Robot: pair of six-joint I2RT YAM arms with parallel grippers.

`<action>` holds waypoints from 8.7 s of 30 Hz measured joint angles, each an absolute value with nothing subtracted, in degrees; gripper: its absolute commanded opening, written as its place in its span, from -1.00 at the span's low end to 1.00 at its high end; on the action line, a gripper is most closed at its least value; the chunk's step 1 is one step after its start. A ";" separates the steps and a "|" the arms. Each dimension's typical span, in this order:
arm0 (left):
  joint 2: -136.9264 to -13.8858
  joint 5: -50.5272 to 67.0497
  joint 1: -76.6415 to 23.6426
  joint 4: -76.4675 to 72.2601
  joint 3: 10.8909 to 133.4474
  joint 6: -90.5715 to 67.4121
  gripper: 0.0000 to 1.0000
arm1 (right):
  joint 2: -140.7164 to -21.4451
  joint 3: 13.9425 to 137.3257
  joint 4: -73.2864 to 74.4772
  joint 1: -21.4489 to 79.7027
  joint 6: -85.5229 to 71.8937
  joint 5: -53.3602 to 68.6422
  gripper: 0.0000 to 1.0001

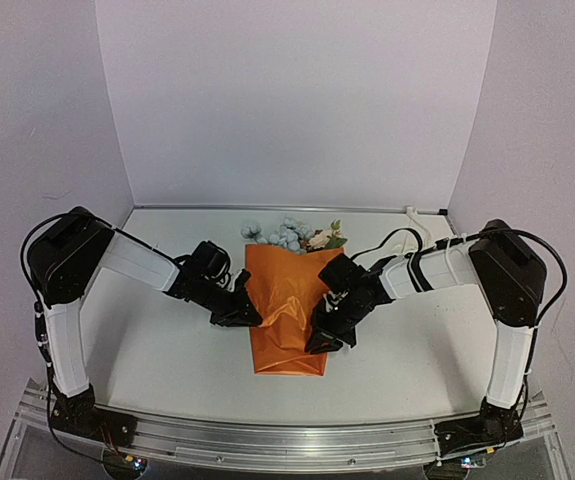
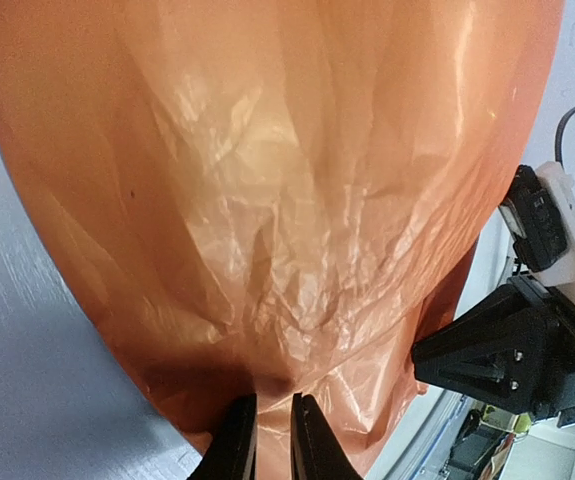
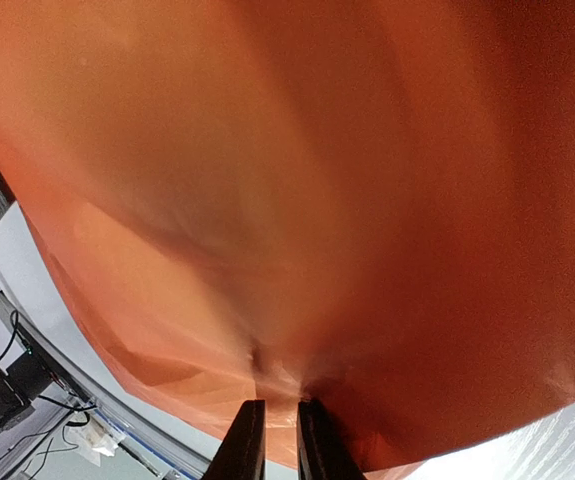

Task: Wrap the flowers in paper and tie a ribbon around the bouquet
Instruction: Press the fold line on the folded wrapping paper, then pick up the ribbon from the corner of the board, then pass from the right arm to the left

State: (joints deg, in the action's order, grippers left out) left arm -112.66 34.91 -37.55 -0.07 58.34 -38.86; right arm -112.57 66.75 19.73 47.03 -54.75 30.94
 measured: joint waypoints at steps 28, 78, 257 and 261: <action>-132.39 41.71 -24.11 13.79 90.94 -33.78 -0.63 | -112.55 65.84 17.89 46.89 -52.79 32.21 -0.78; -103.15 36.67 -49.58 -2.61 44.50 -42.07 -0.83 | -111.92 64.62 16.34 46.70 -56.07 30.92 -0.82; -113.62 11.66 -65.11 -14.17 78.53 -7.25 0.05 | -75.39 102.21 52.60 30.30 -50.83 35.86 -1.00; -115.56 11.86 -66.03 -14.52 79.20 -7.25 0.11 | -74.60 102.05 52.65 30.30 -50.78 35.21 -1.00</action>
